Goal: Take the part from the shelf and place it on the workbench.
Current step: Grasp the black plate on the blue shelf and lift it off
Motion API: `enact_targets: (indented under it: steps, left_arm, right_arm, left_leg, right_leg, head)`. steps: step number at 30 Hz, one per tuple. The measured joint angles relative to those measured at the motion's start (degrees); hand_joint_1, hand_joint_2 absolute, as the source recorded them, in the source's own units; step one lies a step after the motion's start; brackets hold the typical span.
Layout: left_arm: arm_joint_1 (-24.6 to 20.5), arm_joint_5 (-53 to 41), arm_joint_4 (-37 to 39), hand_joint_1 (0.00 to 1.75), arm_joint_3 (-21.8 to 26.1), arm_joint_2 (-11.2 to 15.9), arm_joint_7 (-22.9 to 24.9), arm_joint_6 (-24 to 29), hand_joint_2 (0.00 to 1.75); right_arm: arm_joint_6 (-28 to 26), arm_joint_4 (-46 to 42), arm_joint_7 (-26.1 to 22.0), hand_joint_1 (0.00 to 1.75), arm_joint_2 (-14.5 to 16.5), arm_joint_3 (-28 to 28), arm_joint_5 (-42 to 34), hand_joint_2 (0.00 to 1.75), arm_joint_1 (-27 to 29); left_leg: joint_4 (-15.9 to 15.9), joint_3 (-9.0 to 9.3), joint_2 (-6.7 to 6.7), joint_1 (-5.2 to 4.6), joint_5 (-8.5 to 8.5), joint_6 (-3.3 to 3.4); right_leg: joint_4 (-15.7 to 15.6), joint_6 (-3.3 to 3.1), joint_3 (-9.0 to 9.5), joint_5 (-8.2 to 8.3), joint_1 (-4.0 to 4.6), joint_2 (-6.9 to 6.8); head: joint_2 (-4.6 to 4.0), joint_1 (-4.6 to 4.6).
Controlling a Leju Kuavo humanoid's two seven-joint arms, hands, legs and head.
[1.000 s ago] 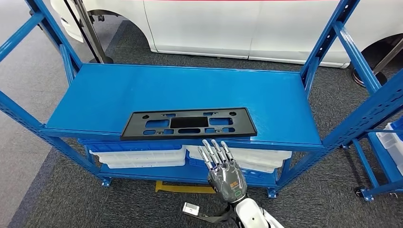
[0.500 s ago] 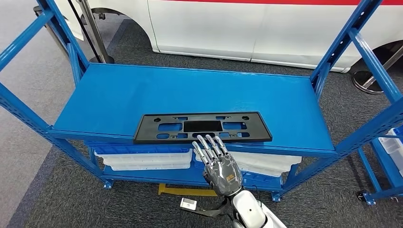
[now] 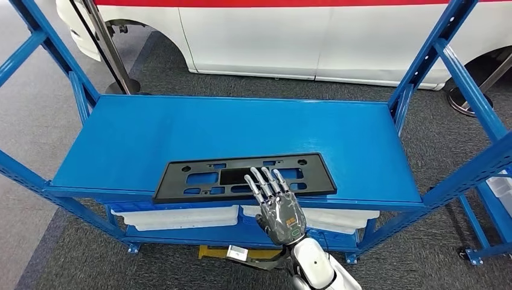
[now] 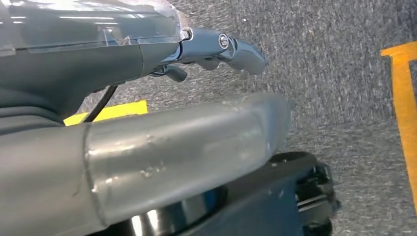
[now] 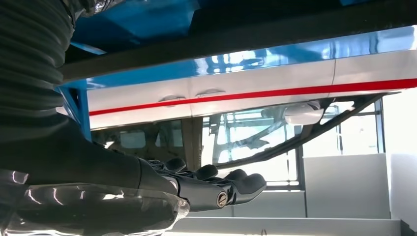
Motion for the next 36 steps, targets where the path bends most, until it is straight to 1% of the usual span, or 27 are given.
enact_targets:
  steps: [1, 2, 3, 4, 5, 7, 8, 10, 12, 13, 14, 15, 16, 17, 18, 20, 22, 24, 25, 27, 28, 29, 30, 31, 33, 34, 36]
  left_arm:
    - [0.1, -0.03, 0.02, 0.0, -0.01, 0.02, 0.02, -0.01, 0.0]
    - [0.13, -0.05, 0.07, 0.0, -0.02, 0.02, 0.04, -0.02, 0.0]
    - [0.05, -0.06, 0.11, 0.0, -0.02, 0.02, 0.06, -0.03, 0.0]
    - [-0.03, -0.06, 0.15, 0.0, -0.03, 0.03, 0.08, -0.03, 0.0]
    - [-0.09, -0.07, 0.19, 0.0, -0.04, 0.05, 0.11, -0.05, 0.0]
    - [-0.11, -0.1, 0.2, 0.0, -0.06, 0.1, 0.14, -0.13, 0.0]
    - [-0.09, -0.14, 0.21, 0.0, -0.08, 0.12, 0.14, -0.16, 0.0]
    - [-0.13, -0.36, 0.21, 0.0, -0.12, 0.13, 0.07, -0.19, 0.0]
    - [-0.18, -0.78, 0.21, 0.0, -0.31, 0.15, -0.14, -0.17, 0.0]
    - [-0.19, -0.96, 0.21, 0.0, -0.43, 0.18, -0.22, -0.17, 0.0]
    - [-0.18, -1.13, 0.21, 0.0, -0.56, 0.2, -0.25, -0.2, 0.0]
    - [-0.17, -1.25, 0.21, 0.0, -0.7, 0.22, -0.25, -0.27, 0.0]
    - [-0.14, -1.4, 0.21, 0.0, -0.9, 0.22, -0.24, -0.38, 0.0]
    - [-0.16, -1.58, 0.23, 0.0, -1.1, 0.2, -0.21, -0.53, 0.0]
    - [-0.21, -1.79, 0.25, 0.0, -1.28, 0.18, -0.16, -0.71, 0.0]
    - [-0.4, -2.21, 0.27, 0.0, -1.52, 0.15, -0.04, -1.04, 0.0]
    - [-0.52, -2.55, 0.27, 0.0, -1.77, 0.18, 0.09, -1.23, 0.0]
    - [-0.54, -2.81, 0.27, 0.0, -2.03, 0.26, 0.16, -1.29, 0.0]
    - [-0.53, -2.9, 0.27, 0.0, -2.14, 0.32, 0.19, -1.31, 0.0]
    - [-0.52, -2.97, 0.27, 0.0, -2.4, 0.43, 0.2, -1.33, 0.0]
    - [-0.46, -3.01, 0.27, 0.0, -2.52, 0.49, 0.22, -1.34, 0.0]
    - [-0.4, -3.05, 0.27, 0.0, -2.61, 0.55, 0.23, -1.36, 0.0]
    - [-0.35, -3.09, 0.27, 0.0, -2.68, 0.62, 0.25, -1.38, 0.0]
    - [-0.34, -3.11, 0.27, 0.0, -2.73, 0.69, 0.26, -1.39, 0.0]
    - [-0.43, -3.11, 0.29, 0.0, -2.8, 0.8, 0.28, -1.4, 0.0]
    - [-0.49, -3.11, 0.3, 0.0, -2.81, 0.84, 0.29, -1.4, 0.0]
    - [-0.55, -3.09, 0.32, 0.0, -2.83, 0.91, 0.39, -1.4, 0.0]
  right_arm:
    - [-0.05, 0.15, -0.02, 0.0, 0.15, -0.08, -0.07, 1.75, -0.01]
    - [-0.11, 0.28, -0.04, 0.0, 0.29, -0.17, -0.13, 1.75, -0.03]
    - [-0.17, 0.37, -0.04, 0.0, 0.42, -0.28, -0.19, 1.75, -0.08]
    - [-0.22, 0.46, -0.04, 0.0, 0.5, -0.39, -0.24, 1.75, -0.11]
    - [-0.27, 0.54, -0.05, 0.0, 0.58, -0.49, -0.27, 1.75, -0.14]
    - [-0.33, 0.62, -0.06, 0.0, 0.75, -0.72, -0.34, 1.75, -0.16]
    - [-0.36, 0.63, -0.07, 0.0, 0.84, -0.86, -0.39, 1.75, -0.22]
    - [-0.38, 0.72, -0.07, 0.0, 0.95, -1.18, -0.48, 1.75, -0.32]
    - [-0.29, 1.02, -0.07, 0.0, 0.97, -1.44, -0.54, 1.75, -0.32]
    - [-0.18, 1.25, -0.07, 0.0, 0.98, -1.57, -0.6, 1.75, -0.29]
    - [0.0, 1.52, -0.07, 0.0, 1.01, -1.74, -0.69, 1.75, -0.32]
    - [0.24, 1.81, -0.06, 0.0, 1.08, -1.98, -0.79, 1.75, -0.43]
    - [0.51, 2.12, -0.04, 0.0, 1.2, -2.27, -0.87, 1.75, -0.63]
    - [0.8, 2.56, 0.01, 0.0, 1.32, -2.57, -0.93, 1.75, -0.97]
    - [1.05, 3.13, 0.09, 0.0, 1.53, -2.9, -0.88, 1.75, -1.46]
    - [1.44, 4.6, 0.46, 0.0, 1.92, -3.55, -0.34, 1.75, -2.54]
    - [1.71, 6.05, 0.95, 0.0, 2.42, -4.29, 0.53, 1.75, -3.47]
    - [1.91, 7.25, 1.29, 0.0, 2.96, -4.93, 1.1, 1.75, -4.32]
    - [1.99, 7.78, 1.38, 0.06, 3.19, -5.16, 1.25, 1.75, -4.67]
    - [2.24, 8.86, 1.63, 0.88, 3.42, -5.53, 1.76, 1.75, -5.23]
    - [2.5, 9.41, 1.82, 1.32, 3.47, -5.73, 2.17, 1.75, -5.37]
    - [2.85, 9.97, 2.04, 1.7, 3.48, -5.99, 2.62, 1.75, -5.49]
    - [3.28, 10.5, 2.22, 1.75, 3.48, -6.28, 3.0, 1.75, -5.64]
    - [3.77, 11.03, 2.38, 1.75, 3.48, -6.62, 3.3, 1.75, -5.88]
    - [4.61, 12.06, 2.56, 1.75, 3.39, -7.32, 3.57, 1.75, -6.53]
    - [4.86, 12.57, 2.63, 1.75, 3.33, -7.73, 3.59, 1.75, -6.83]
    - [4.98, 13.42, 2.64, 1.75, 3.21, -8.45, 3.44, 1.75, -7.11]
  left_leg:
    - [-4.08, 1.15, 0.0, 0.18, 3.0, -0.16]
    - [-7.69, 2.21, 0.01, 0.15, 4.73, -0.13]
    - [-10.0, 2.97, 0.03, 0.05, 5.8, 0.19]
    - [-11.03, 3.29, 0.01, -0.09, 6.07, 0.66]
    - [-11.09, 3.37, 0.0, -0.33, 5.69, 1.16]
    - [-11.29, 3.74, -0.04, -0.31, 6.22, 2.05]
    - [-11.45, 3.96, 0.0, -0.31, 6.17, 2.4]
    - [-11.62, 4.33, 0.06, -0.3, 5.94, 2.98]
    - [-11.59, 4.6, 0.05, -0.42, 5.5, 3.35]
    - [-11.58, 4.85, 0.02, -0.5, 5.25, 3.43]
    - [-11.57, 5.21, -0.03, -0.57, 4.97, 3.45]
    - [-11.57, 5.68, -0.08, -0.64, 4.67, 3.42]
    - [-11.59, 6.13, -0.12, -0.68, 4.34, 3.36]
    - [-11.57, 6.45, -0.14, -0.79, 4.04, 3.23]
    - [-11.54, 6.56, -0.15, -0.81, 3.83, 3.04]
    - [-11.58, 6.48, -0.12, -0.8, 3.62, 2.52]
    - [-11.67, 6.64, -0.03, -0.76, 3.33, 1.92]
    - [-9.3, 5.8, -0.02, -0.76, 1.61, 1.41]
    - [-6.27, 4.34, -0.03, -0.66, 0.02, 1.21]
    - [1.24, 0.31, -0.04, -0.51, -3.0, 0.77]
    - [3.61, -1.18, -0.03, -0.41, -3.32, 0.57]
    - [3.84, -1.63, -0.02, -0.31, -2.48, 0.43]
    - [1.94, -1.01, -0.01, -0.2, -0.67, 0.33]
    - [-1.8, 0.57, -0.01, -0.09, 1.78, 0.3]
    - [-8.51, 3.64, -0.1, -0.07, 4.58, 0.55]
    - [-10.28, 4.42, -0.17, -0.13, 5.0, 0.82]
    - [-10.86, 4.53, -0.27, -0.38, 4.84, 1.55]
  right_leg:
    - [0.1, 0.3, 0.48, -0.49, -0.09, 0.09]
    - [0.3, 0.67, 0.82, -0.96, -0.11, 0.16]
    - [0.5, 1.06, 0.92, -1.37, -0.1, 0.18]
    - [0.67, 1.45, 0.91, -1.7, -0.07, 0.19]
    - [0.79, 1.82, 0.92, -1.93, -0.07, 0.19]
    - [1.19, 2.47, 0.96, -2.64, -0.27, 0.15]
    - [2.33, 2.74, 0.52, -3.41, -0.39, 0.08]
    - [8.12, 3.13, -2.48, -6.12, -0.55, -0.07]
    - [15.73, 3.3, -7.31, -8.37, -0.59, -0.13]
    - [17.63, 3.27, -8.95, -8.14, -0.6, -0.13]
    - [17.33, 3.12, -9.49, -6.7, -0.58, -0.13]
    - [14.7, 2.86, -8.81, -4.25, -0.53, -0.14]
    - [10.63, 2.47, -7.41, -1.46, -0.37, -0.17]
    - [6.9, 2.05, -5.94, 0.56, -0.11, -0.23]
    - [3.92, 1.7, -4.81, 1.73, 0.18, -0.29]
    - [1.94, 1.28, -4.13, 1.76, 0.62, -0.32]
    - [1.16, 0.95, -3.79, 1.81, 0.43, -0.22]
    - [0.28, 0.45, -3.05, 1.98, 0.04, -0.23]
    - [0.05, 0.24, -2.76, 1.98, -0.05, -0.29]
    - [0.03, -0.03, -2.62, 1.81, -0.03, -0.36]
    - [0.11, -0.04, -2.57, 1.69, -0.03, -0.36]
    - [0.22, 0.01, -2.5, 1.55, -0.05, -0.31]
    - [0.38, 0.12, -2.39, 1.37, -0.08, -0.23]
    - [0.63, 0.3, -2.25, 1.1, -0.13, -0.14]
    - [1.29, 0.89, -2.27, 0.54, -0.05, -0.03]
    - [1.57, 1.22, -2.4, 0.36, 0.0, 0.0]
    - [1.74, 1.83, -2.62, 0.33, 0.03, 0.01]
  head:
    - [0.0, 0.01]
    - [0.0, 0.01]
    - [0.0, 0.02]
    - [0.0, 0.03]
    - [0.0, 0.03]
    - [0.0, 0.02]
    - [0.0, 0.02]
    - [0.0, 0.04]
    - [0.0, 0.04]
    - [0.0, 0.04]
    - [0.0, 0.04]
    - [0.0, 0.04]
    - [0.0, 0.04]
    - [0.0, 0.04]
    - [0.0, 0.05]
    - [0.0, 0.03]
    - [0.0, 0.01]
    - [0.0, -0.01]
    - [0.0, -0.03]
    - [0.0, -0.04]
    - [0.0, -0.04]
    - [0.0, -0.04]
    - [0.0, -0.04]
    - [0.0, -0.04]
    - [0.0, -0.04]
    - [0.0, -0.03]
    - [0.0, -0.01]
